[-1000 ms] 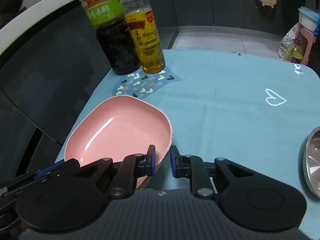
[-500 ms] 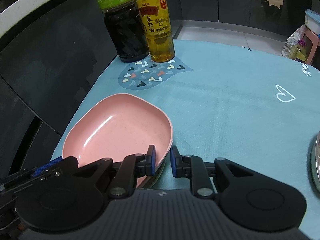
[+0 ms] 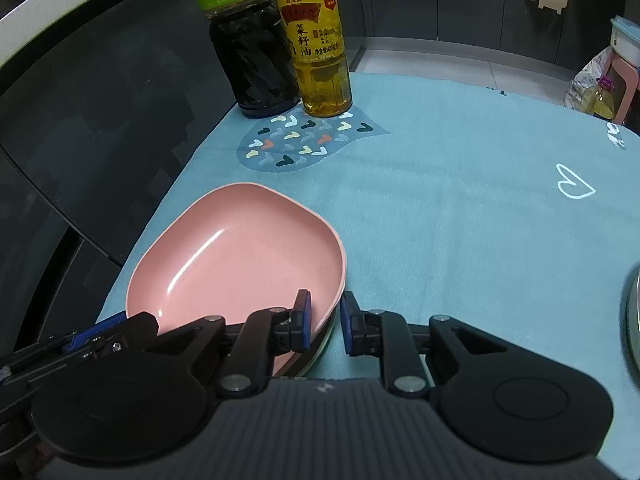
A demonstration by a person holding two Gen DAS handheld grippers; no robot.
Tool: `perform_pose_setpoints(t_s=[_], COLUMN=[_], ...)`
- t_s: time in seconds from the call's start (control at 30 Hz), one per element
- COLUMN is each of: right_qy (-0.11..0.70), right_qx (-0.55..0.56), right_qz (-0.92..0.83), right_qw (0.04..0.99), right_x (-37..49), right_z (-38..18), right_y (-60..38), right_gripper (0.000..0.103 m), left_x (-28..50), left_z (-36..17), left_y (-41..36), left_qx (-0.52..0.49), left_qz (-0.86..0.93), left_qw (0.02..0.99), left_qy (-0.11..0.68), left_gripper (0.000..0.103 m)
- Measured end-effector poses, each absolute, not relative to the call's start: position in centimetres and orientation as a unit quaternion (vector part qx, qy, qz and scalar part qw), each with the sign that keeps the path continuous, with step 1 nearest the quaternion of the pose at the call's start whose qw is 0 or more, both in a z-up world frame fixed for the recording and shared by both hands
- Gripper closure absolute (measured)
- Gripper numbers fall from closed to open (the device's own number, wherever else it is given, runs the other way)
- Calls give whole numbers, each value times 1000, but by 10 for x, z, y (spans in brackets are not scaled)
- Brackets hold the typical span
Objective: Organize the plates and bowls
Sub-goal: 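Lower the pink dish onto the green plate and open both grippers, then move both grippers toward the steel bowl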
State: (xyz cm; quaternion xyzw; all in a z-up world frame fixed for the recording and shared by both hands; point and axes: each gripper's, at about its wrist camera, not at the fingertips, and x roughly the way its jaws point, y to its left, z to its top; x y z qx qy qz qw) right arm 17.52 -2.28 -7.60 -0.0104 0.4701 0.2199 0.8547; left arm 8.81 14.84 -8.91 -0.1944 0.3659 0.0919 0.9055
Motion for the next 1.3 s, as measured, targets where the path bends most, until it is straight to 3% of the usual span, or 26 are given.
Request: perform_pose_setpoints(t_s=[0.17,0.87,1.3], right_qy=[470,453,427], right_qx=[-3,55,133], right_qz=[220,215,153], right_qw=[855,863,881], right_x=[175,174,175], right_z=[-77,-58,-56], right_y=[-24,-71,-174], right_gripper=[103,95,92], left_x=[86,85,124], left_z=[-87,-58,-46], left_y=[149,129,23], left_qx=[-191,-175,-118], left_qz=[95,111,18], left_qw=[907,919,919], left_qy=[362,336,376], left_gripper=[77,75,75])
